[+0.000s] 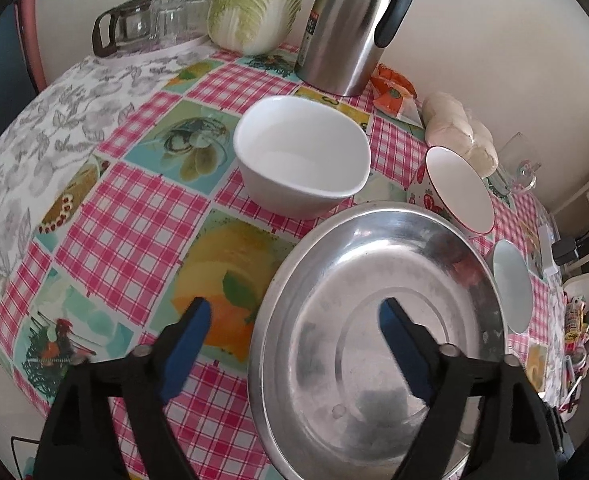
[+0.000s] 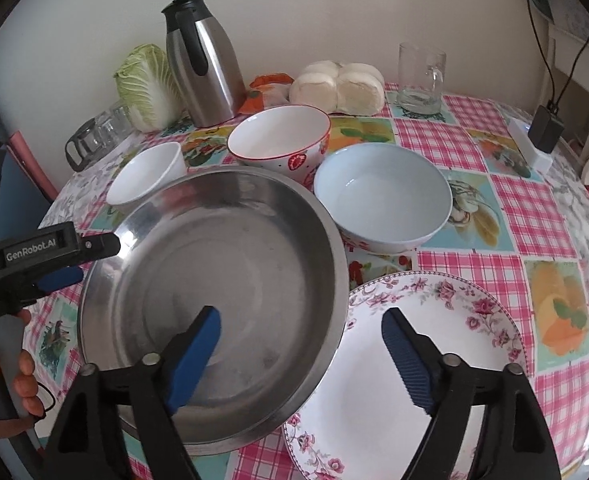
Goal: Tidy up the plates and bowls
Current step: 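Lower the steel pan onto the table and open both grippers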
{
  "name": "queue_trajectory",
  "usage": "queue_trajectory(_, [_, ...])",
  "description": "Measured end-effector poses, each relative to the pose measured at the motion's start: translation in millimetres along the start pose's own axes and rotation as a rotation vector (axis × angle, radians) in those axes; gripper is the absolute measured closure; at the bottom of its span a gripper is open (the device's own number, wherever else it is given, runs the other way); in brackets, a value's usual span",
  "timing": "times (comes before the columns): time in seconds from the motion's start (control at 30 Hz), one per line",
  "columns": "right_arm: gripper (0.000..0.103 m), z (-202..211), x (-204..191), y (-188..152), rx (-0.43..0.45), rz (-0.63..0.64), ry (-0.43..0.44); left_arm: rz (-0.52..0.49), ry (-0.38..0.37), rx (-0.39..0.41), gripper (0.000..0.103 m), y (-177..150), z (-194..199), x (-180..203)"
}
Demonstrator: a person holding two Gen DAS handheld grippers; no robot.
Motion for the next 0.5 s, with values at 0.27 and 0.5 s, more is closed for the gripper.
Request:
queue_trajectory(0.27, [0.000,7,11,5,0.056,-0.046,-0.005,-0.047,0.022,0.069,0.000,5,8,4])
queue_trajectory(0.5, [0.000,15,20,10,0.102,-0.081,-0.017,-0.099,0.024,0.134,0.000,12,20,15])
Point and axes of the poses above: each gripper's, at about its wrist camera, not at the fingertips, and z roughly against the way its jaws point, x to its right, y to its top, the point moved 7 cm from there along -z, roughly the way its jaws point, and after that the axes turned 3 degrees about -z, right-handed, at the moved point
